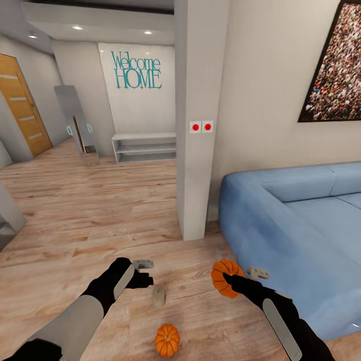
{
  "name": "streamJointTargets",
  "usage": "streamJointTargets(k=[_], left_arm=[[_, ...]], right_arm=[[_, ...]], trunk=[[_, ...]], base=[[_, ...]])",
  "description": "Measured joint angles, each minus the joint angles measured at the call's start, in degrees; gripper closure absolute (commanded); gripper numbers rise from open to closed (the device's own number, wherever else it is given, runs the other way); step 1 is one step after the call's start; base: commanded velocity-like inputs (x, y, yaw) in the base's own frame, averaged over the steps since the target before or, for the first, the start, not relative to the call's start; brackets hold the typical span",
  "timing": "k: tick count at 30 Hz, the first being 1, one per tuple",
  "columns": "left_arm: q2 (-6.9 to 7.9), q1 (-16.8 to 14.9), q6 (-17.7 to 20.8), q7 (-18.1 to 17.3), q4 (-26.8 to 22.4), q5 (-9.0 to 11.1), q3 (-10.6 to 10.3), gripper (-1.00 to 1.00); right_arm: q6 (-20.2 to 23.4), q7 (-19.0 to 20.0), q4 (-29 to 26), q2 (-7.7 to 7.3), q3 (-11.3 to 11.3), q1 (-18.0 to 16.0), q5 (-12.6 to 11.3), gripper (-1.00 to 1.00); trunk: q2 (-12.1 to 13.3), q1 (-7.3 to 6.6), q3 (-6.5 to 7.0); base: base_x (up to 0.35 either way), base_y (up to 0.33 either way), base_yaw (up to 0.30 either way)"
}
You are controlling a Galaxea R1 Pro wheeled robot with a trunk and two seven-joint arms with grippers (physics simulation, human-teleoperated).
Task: Place each of the two pumpkins and all three candles from the living room inside a cabinet in the living room (use any cabinet), then make sure every cabinet is closed, and position the cauldron so it is next to a table in the living room.
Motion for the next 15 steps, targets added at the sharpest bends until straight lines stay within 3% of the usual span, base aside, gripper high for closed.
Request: streamJointTargets(k=[15], left_arm=[[-0.18,-0.1,0.2,-0.7,0.1,-0.3,-0.1,-1.0]], right_arm=[[0.0,0.0,0.0,0.07,0.0,0.0,0.1,1.0]], trunk=[[0.0,-0.01,0.0]], base=[[0.097,0.02,0.0]])
